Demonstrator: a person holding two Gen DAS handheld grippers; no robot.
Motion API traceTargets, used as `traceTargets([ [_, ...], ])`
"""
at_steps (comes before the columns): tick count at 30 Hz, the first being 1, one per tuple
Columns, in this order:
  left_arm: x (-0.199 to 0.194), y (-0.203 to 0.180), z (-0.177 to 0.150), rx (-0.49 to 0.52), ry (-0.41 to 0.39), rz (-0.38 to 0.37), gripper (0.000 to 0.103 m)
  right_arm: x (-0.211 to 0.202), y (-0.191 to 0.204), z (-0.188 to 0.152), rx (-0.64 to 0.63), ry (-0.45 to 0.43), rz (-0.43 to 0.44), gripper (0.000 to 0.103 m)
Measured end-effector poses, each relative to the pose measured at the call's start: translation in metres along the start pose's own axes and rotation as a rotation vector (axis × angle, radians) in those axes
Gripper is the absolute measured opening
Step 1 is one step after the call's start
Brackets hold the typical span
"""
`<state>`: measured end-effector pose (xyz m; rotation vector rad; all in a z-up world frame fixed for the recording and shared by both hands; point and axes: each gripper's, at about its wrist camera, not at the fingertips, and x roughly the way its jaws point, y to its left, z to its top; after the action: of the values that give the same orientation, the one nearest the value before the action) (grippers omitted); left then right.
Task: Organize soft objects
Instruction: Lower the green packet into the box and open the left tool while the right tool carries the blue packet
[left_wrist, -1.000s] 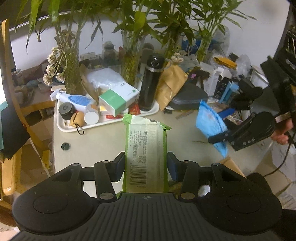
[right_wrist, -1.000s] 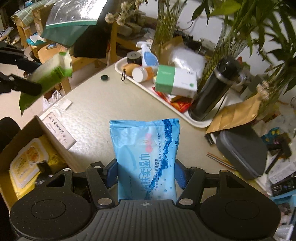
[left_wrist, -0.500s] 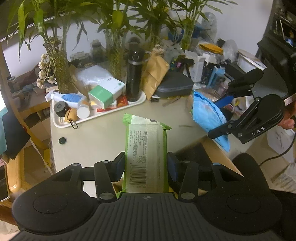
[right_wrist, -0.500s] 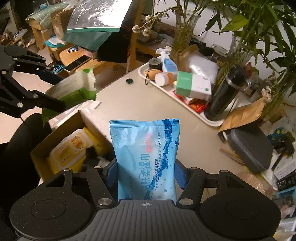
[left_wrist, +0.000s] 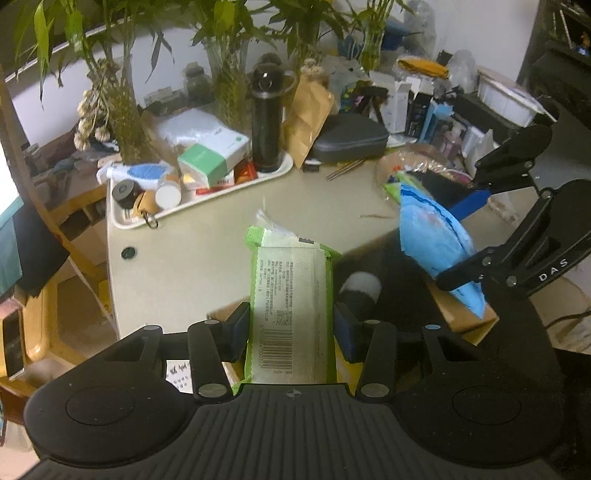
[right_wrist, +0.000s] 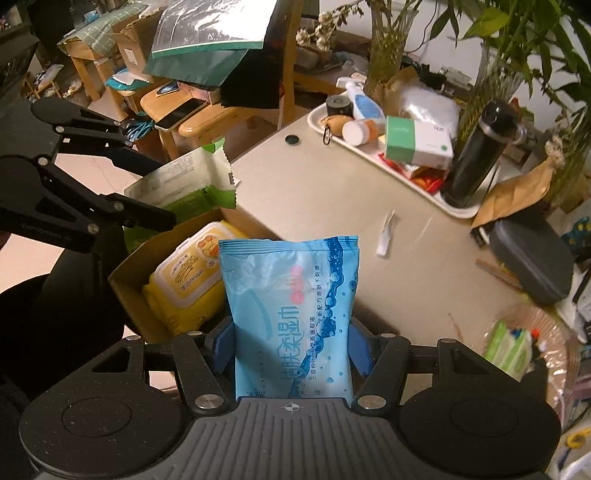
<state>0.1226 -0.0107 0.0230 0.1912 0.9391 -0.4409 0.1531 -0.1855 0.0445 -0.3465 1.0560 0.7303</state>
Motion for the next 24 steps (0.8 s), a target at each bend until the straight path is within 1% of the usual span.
traceTargets([
  [5,0.007,-0.002,-0.01,-0.016,0.015,0.005,0.046,0.014,0.002,-0.008,0.028,0.022,0.017,0.065],
  [12,0.015,-0.005,-0.016,-0.04,0.03,-0.011,0.046,0.026,0.004,-0.011,0.047,0.037,0.034,0.065],
  [24,0.021,-0.005,-0.019,-0.06,0.06,-0.036,0.046,0.031,0.004,-0.01,0.059,0.06,0.038,0.066],
])
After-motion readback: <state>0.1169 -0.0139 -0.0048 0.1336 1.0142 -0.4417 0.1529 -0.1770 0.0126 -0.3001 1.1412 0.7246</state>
